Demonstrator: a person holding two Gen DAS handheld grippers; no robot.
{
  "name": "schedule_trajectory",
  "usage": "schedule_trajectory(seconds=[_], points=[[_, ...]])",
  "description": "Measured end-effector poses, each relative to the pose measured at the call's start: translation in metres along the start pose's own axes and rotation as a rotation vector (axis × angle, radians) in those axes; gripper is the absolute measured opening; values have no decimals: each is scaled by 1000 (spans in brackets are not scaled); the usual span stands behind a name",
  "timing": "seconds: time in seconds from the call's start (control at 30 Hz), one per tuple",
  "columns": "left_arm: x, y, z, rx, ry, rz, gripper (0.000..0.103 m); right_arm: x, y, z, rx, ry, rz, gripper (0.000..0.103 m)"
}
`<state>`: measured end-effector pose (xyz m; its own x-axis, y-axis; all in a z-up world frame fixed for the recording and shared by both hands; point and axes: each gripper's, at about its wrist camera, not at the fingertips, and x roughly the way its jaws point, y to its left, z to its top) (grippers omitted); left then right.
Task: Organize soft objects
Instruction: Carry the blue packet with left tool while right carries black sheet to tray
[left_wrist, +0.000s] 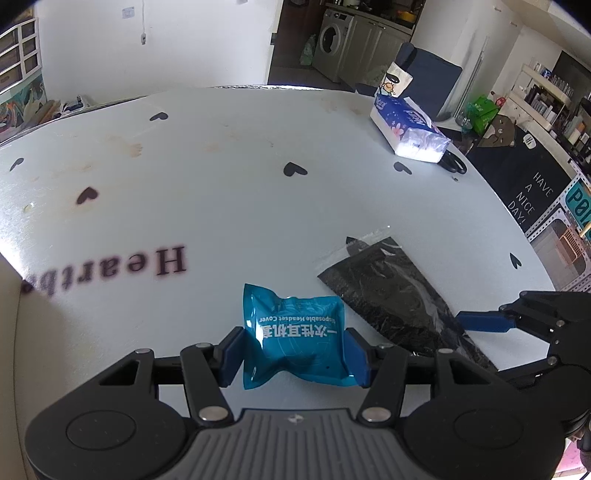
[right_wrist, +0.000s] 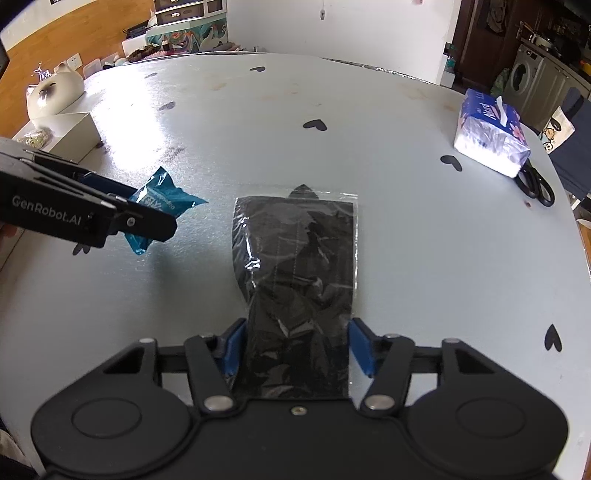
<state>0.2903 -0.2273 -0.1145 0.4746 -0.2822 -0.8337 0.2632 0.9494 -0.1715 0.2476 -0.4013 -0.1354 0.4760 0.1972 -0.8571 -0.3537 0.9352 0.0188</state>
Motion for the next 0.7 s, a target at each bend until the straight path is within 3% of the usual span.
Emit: schedule_trajectory(seconds=[0.37, 0.7], points=[[-24, 9, -13, -17, -38, -17, 57, -23, 9, 2, 46, -62, -24, 58], [-85, 46, -31, -77, -139, -17, 57, -38, 45, 26, -21, -125, -17, 58]])
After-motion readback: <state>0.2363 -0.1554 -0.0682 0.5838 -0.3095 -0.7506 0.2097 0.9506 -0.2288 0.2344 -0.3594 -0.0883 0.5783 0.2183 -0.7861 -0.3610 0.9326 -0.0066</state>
